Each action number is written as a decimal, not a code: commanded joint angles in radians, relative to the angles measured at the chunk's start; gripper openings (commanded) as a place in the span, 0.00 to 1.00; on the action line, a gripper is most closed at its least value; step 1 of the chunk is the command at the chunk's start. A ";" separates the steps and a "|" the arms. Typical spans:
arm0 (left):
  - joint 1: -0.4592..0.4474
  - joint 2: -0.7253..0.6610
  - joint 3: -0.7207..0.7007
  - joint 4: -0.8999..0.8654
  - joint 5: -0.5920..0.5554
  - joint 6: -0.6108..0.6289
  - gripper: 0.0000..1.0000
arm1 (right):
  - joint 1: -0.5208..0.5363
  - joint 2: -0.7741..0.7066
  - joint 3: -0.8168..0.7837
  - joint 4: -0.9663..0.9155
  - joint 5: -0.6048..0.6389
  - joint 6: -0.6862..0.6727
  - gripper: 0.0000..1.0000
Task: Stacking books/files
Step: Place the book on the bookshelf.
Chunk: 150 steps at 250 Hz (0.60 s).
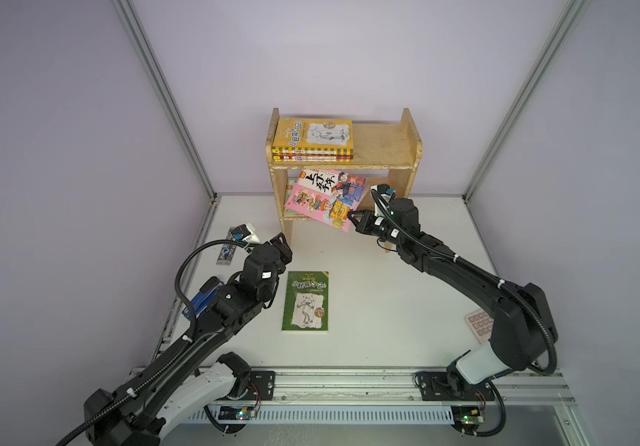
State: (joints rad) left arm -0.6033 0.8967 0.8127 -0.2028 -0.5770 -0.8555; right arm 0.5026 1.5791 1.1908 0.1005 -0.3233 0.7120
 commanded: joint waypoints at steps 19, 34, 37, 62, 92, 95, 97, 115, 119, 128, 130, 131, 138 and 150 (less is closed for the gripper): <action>0.019 -0.050 -0.010 -0.109 0.022 0.042 0.64 | -0.009 0.036 0.039 -0.052 -0.025 -0.025 0.11; 0.022 -0.058 -0.013 -0.112 0.025 0.046 0.64 | -0.009 0.044 0.048 -0.062 -0.021 -0.024 0.13; 0.022 -0.059 -0.013 -0.112 0.024 0.047 0.65 | -0.009 0.045 0.049 -0.062 -0.020 -0.025 0.14; 0.024 -0.058 -0.016 -0.113 0.029 0.049 0.65 | -0.011 0.051 0.049 -0.065 -0.004 -0.018 0.22; 0.025 -0.048 -0.017 -0.112 0.044 0.046 0.66 | -0.009 0.058 0.052 -0.073 0.017 -0.019 0.34; 0.025 -0.047 -0.018 -0.111 0.046 0.047 0.66 | -0.010 0.058 0.053 -0.074 0.021 -0.019 0.35; 0.025 -0.046 -0.018 -0.110 0.048 0.047 0.66 | -0.010 0.058 0.053 -0.074 0.021 -0.019 0.35; 0.025 -0.044 -0.020 -0.109 0.054 0.047 0.66 | -0.012 0.062 0.056 -0.080 0.032 -0.023 0.41; 0.025 -0.044 -0.021 -0.109 0.056 0.047 0.66 | -0.012 0.063 0.056 -0.082 0.034 -0.025 0.42; 0.025 -0.044 -0.022 -0.109 0.057 0.047 0.66 | -0.012 0.064 0.059 -0.085 0.035 -0.029 0.45; 0.025 -0.044 -0.021 -0.109 0.059 0.047 0.66 | -0.013 0.064 0.059 -0.086 0.035 -0.029 0.45; 0.025 -0.044 -0.022 -0.109 0.060 0.047 0.66 | -0.012 0.064 0.059 -0.086 0.035 -0.029 0.46; 0.025 -0.045 -0.023 -0.109 0.061 0.047 0.66 | -0.013 0.065 0.061 -0.090 0.036 -0.032 0.48; 0.026 -0.048 -0.025 -0.109 0.061 0.047 0.66 | -0.013 0.061 0.061 -0.099 0.038 -0.037 0.52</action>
State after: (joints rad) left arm -0.5793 0.8528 0.7910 -0.3107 -0.5274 -0.8234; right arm 0.4908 1.6413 1.2400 0.0105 -0.3077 0.6975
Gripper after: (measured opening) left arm 0.658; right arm 0.481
